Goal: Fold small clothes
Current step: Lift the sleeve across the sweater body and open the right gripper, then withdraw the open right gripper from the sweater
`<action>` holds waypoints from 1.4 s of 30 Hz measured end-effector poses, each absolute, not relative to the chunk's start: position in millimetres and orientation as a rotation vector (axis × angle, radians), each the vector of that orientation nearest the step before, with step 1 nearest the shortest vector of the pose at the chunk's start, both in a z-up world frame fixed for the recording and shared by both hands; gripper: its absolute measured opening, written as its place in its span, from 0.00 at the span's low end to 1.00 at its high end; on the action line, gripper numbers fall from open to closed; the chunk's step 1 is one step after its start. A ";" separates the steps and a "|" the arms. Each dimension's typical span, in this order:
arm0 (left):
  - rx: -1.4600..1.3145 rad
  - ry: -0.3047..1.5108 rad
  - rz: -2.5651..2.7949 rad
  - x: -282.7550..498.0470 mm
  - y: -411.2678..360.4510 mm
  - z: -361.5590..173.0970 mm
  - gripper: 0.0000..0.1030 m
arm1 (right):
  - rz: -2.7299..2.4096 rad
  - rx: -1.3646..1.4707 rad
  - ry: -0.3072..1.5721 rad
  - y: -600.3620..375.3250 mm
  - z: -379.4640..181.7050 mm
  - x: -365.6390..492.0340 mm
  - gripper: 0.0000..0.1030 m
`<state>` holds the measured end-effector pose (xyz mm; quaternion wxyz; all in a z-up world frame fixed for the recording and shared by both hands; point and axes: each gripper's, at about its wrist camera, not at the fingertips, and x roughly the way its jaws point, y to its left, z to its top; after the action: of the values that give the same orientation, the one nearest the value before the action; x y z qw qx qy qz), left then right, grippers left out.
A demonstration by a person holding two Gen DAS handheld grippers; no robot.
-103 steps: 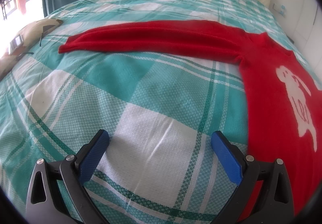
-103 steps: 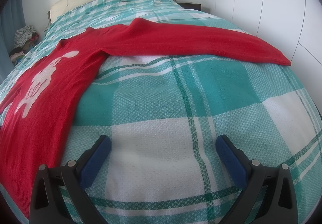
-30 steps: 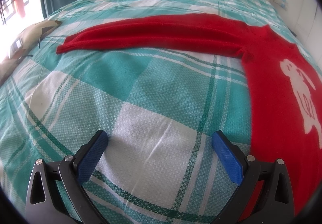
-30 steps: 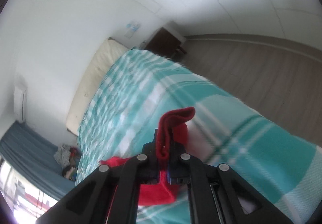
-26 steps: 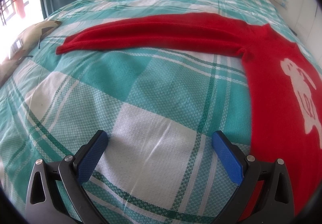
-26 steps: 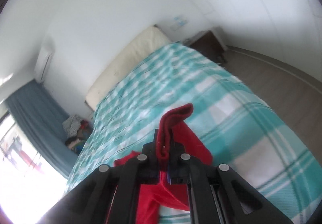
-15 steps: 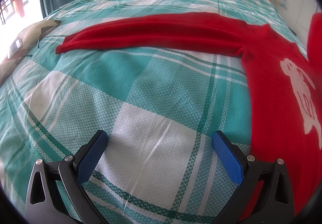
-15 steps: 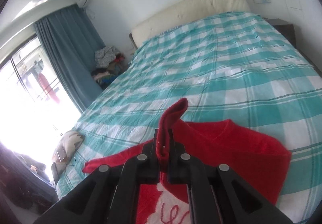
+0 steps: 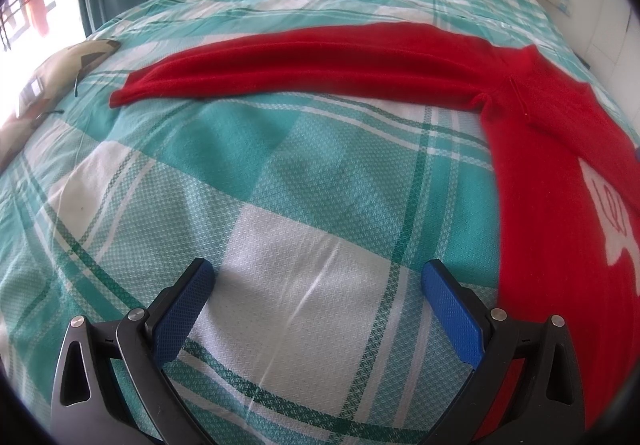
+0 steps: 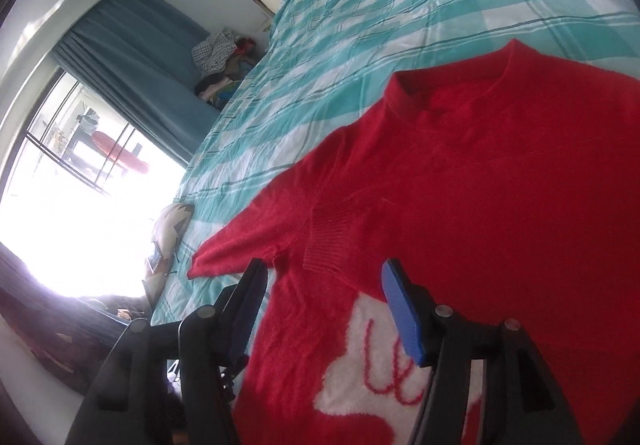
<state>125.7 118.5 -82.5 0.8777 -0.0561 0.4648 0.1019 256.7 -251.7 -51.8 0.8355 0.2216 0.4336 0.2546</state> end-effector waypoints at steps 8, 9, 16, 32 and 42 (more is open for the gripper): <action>-0.115 0.970 0.214 125.7 118.3 -82.6 1.00 | 0.195 0.209 0.790 -362.4 -51.7 147.7 0.63; -0.115 0.970 0.214 125.7 118.3 -82.6 1.00 | 0.164 0.194 0.782 -371.7 -55.2 133.1 0.63; -0.120 0.963 0.208 125.1 118.8 -84.2 1.00 | 0.014 0.182 0.732 -401.1 -83.2 74.2 0.66; -0.112 0.972 0.209 125.9 118.0 -84.3 1.00 | -0.045 0.182 0.743 -397.3 -99.0 75.0 0.76; -0.112 0.972 0.208 125.8 117.9 -84.1 1.00 | -0.044 0.175 0.748 -394.6 -99.4 74.2 0.78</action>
<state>125.8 117.9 -84.1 0.8776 -0.0537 0.4658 0.0999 74.2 -394.6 -99.4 0.9269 0.0853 0.3648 -0.0215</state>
